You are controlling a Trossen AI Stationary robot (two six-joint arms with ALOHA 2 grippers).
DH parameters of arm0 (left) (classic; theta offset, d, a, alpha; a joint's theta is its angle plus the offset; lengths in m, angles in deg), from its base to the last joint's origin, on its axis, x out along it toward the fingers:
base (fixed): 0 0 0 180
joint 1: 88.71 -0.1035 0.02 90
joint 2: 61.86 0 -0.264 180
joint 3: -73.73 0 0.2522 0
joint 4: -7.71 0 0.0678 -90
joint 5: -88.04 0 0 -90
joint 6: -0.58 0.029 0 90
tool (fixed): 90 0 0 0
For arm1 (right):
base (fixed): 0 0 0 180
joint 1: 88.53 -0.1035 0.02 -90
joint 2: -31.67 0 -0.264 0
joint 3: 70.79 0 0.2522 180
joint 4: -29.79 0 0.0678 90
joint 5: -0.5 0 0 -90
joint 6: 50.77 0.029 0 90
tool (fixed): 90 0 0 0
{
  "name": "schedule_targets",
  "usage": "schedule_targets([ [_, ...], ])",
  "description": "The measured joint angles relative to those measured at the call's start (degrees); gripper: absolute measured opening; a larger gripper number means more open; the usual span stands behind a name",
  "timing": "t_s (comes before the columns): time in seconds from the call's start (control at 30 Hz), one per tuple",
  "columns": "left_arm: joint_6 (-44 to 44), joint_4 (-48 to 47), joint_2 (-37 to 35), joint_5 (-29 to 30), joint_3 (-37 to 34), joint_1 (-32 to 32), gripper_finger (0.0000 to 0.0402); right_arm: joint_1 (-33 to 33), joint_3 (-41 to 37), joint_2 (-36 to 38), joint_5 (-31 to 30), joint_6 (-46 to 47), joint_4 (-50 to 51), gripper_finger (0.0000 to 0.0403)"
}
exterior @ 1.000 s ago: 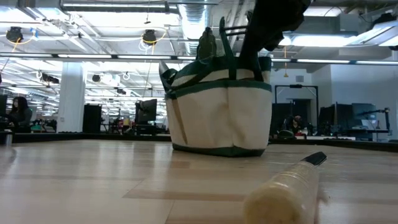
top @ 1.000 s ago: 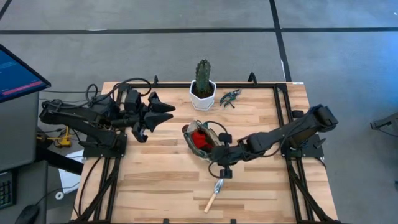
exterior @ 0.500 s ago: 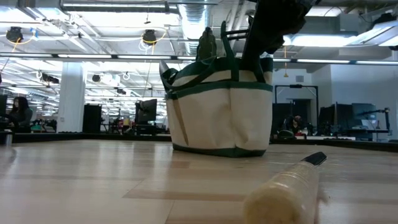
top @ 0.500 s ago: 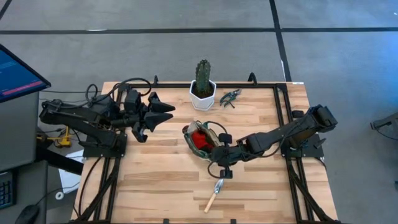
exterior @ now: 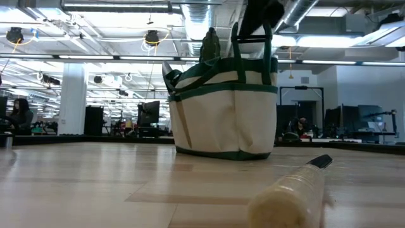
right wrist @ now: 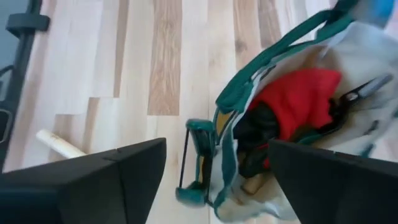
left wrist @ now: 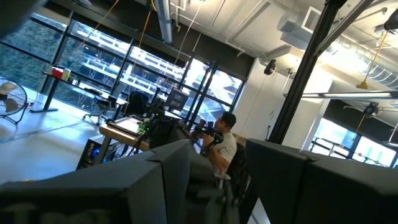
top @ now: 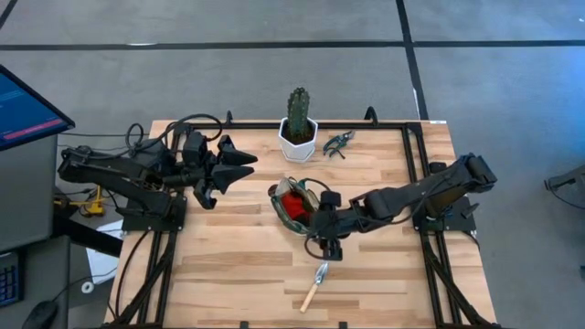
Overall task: Pick & Place Garden tools in Gardening bag
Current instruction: Adjust the gardening bag
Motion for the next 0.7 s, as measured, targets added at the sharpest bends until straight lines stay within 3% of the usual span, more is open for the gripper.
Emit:
schedule_targets([
  [0.27,-0.03,-1.99,0.19,-0.87,0.03,2.06,0.0144,-0.04,11.87,0.0,-0.04,-0.02,14.76,0.0232],
  [0.4,-0.02,-5.48,0.74,3.48,0.04,5.15,0.013,-0.02,15.14,0.0,-0.11,-0.01,20.21,0.016],
  [0.57,-0.02,-9.48,1.1,10.3,0.07,8.42,0.0079,0.26,16.18,-0.02,-0.18,0.25,24.91,0.0033],
  [0.63,-0.6,-10.72,1.49,11.77,0.09,9.14,0.0057,0.39,16.18,-0.04,-0.21,0.41,27.28,0.0011],
  [0.7,-1.83,-12.98,2.01,14.73,0.07,10.65,0.0033,0.53,16.18,-0.04,-0.24,1.52,28.75,0.0015],
])
